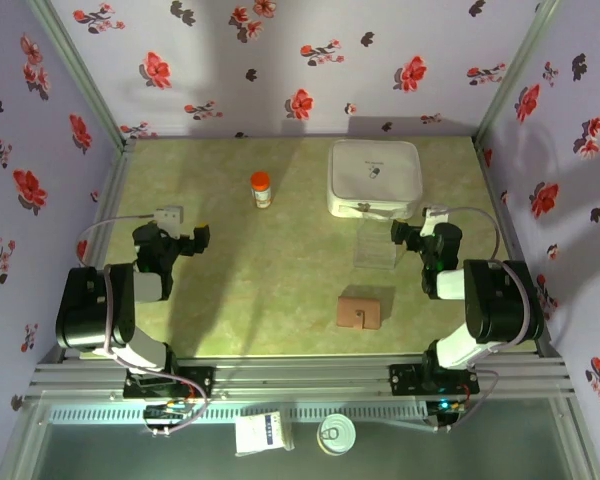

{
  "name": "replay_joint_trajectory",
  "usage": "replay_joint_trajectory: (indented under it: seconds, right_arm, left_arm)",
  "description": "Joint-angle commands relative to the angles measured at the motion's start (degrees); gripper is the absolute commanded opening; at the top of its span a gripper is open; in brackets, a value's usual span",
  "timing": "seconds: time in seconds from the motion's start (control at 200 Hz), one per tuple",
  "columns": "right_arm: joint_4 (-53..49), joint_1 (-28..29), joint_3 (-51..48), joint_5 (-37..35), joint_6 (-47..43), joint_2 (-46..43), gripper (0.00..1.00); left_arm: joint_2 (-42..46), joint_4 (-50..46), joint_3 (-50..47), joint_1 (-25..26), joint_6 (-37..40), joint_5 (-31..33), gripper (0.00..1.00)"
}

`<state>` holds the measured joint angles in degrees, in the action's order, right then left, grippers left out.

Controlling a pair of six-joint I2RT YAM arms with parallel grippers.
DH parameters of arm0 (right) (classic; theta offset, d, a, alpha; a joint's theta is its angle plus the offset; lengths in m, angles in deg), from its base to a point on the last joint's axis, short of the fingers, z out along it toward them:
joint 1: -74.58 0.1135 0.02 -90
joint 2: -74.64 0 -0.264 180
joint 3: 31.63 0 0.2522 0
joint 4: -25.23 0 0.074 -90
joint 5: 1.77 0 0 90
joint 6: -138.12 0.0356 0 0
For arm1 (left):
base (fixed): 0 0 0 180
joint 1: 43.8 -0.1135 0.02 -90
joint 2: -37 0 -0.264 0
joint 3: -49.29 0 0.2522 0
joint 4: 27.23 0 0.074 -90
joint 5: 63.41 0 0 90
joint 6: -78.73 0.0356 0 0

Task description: Take the credit cards out of the card holder

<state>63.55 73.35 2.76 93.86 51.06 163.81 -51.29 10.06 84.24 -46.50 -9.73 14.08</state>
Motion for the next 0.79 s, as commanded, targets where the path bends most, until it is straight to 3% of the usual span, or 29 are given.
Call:
replay_joint_trajectory:
  seconds: [0.0,0.79]
  right_arm:
    - [1.7,-0.3,0.4,0.8,-0.5,0.4,0.99]
    - [1.2,-0.3,0.7,0.0,-0.2,0.4,0.99]
  left_arm:
    - [0.2,1.9,-0.2,-0.4,1.2,-1.0,1.00]
    - [0.1,1.8,0.0,-0.5,0.4,0.8,1.00]
